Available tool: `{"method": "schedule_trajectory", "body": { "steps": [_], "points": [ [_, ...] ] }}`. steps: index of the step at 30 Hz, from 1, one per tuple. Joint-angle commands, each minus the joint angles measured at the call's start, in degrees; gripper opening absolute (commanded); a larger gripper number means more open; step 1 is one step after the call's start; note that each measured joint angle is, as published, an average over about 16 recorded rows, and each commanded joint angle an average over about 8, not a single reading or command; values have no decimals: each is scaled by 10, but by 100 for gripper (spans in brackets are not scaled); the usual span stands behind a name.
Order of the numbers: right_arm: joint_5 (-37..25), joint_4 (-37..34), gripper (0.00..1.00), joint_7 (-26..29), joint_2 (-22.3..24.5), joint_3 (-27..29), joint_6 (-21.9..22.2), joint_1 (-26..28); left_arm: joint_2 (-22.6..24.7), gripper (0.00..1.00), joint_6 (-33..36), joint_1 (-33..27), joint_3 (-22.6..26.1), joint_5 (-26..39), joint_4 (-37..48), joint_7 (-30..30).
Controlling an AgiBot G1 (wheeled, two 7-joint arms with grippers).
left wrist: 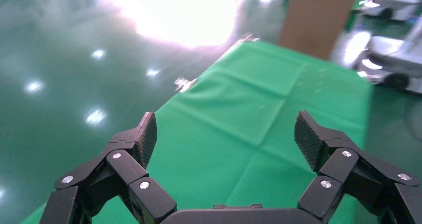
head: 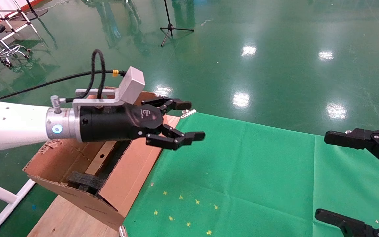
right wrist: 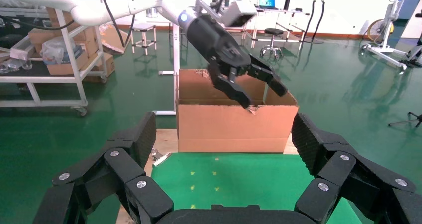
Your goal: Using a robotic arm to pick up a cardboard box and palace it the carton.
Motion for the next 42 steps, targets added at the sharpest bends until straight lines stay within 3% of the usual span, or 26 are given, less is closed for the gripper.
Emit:
{"method": "schedule_trajectory", "body": {
  "steps": [1,18,42],
  "points": [
    [0,0,100,0,0,0,0,0,-2,100,12,13,-14,-18,-18,9],
    [0,0,100,0,0,0,0,0,-16,100,96,110,-111,-145,-150,69],
    [0,0,100,0,0,0,0,0,-16,100,91,106,-106,-139,-144,67]
  ]
}}
